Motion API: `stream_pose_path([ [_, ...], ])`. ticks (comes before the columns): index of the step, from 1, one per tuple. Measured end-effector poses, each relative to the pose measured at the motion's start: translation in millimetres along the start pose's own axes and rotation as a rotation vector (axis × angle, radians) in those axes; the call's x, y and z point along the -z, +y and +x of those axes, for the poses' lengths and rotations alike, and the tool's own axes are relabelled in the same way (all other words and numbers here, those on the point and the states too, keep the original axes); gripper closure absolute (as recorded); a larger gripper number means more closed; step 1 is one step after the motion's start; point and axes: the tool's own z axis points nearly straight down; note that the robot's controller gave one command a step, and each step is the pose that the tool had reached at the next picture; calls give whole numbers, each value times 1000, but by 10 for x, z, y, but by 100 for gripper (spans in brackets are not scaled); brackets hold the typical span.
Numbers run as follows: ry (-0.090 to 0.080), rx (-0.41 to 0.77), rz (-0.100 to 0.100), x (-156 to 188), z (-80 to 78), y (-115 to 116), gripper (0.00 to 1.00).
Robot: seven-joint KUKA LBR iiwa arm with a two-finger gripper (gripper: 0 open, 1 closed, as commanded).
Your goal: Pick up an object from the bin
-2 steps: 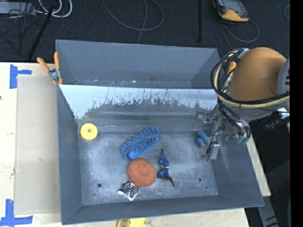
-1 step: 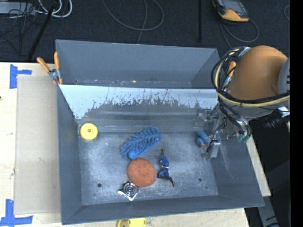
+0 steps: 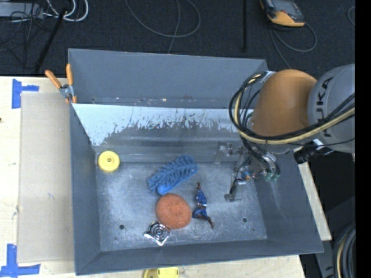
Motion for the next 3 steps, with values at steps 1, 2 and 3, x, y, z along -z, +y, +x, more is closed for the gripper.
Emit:
stream_pose_path([
  [1,4,64,-6,-623,15,67,0],
  [2,10,140,-1,-887,-22,334,0],
  [3,8,361,-6,-898,80,562,0],
])
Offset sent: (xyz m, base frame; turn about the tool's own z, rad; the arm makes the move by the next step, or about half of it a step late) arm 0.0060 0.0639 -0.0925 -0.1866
